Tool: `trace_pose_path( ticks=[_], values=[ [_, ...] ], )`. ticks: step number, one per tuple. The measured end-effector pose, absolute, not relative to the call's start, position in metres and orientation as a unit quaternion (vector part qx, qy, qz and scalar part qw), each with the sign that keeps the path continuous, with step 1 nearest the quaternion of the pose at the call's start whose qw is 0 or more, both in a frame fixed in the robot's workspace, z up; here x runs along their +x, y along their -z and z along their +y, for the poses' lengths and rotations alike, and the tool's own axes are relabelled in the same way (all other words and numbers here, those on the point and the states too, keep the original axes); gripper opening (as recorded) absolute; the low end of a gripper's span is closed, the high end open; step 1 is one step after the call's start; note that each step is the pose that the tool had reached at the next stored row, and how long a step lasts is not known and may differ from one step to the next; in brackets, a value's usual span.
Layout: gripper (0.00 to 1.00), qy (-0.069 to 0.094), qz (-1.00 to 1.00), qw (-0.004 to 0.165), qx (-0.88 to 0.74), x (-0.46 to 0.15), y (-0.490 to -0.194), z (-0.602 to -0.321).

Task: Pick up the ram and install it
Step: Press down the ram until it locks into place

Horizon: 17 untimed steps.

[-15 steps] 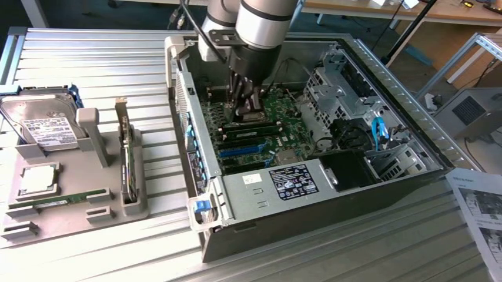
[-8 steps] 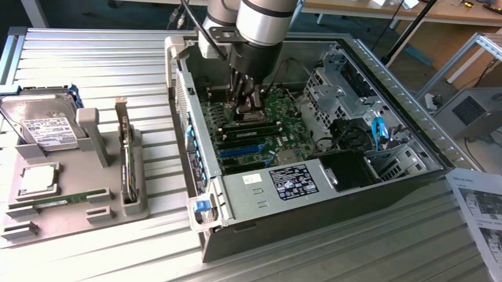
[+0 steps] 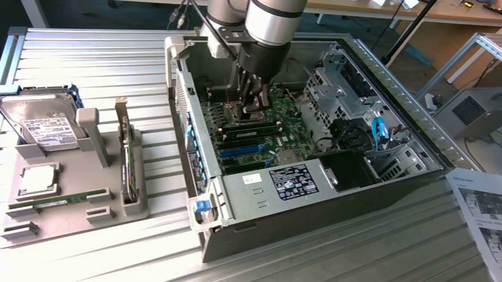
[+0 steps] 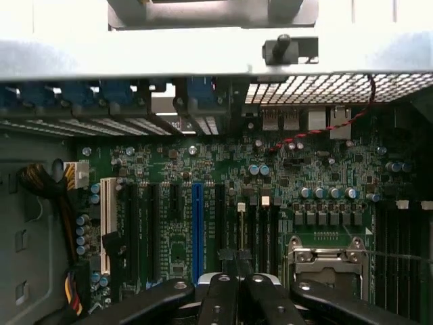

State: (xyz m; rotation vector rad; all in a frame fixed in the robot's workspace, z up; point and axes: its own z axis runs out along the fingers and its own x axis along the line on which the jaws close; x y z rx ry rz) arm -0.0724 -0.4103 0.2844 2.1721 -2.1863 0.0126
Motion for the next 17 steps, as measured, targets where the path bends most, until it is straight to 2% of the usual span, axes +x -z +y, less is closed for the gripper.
trace_pose_path(
  ticks=[11,17],
  values=[
    [0.11,-0.004,-0.709,0.030,0.705,-0.027,-0.284,-0.410],
    [0.11,-0.004,-0.709,0.030,0.704,-0.024,-0.284,-0.410]
  ],
)
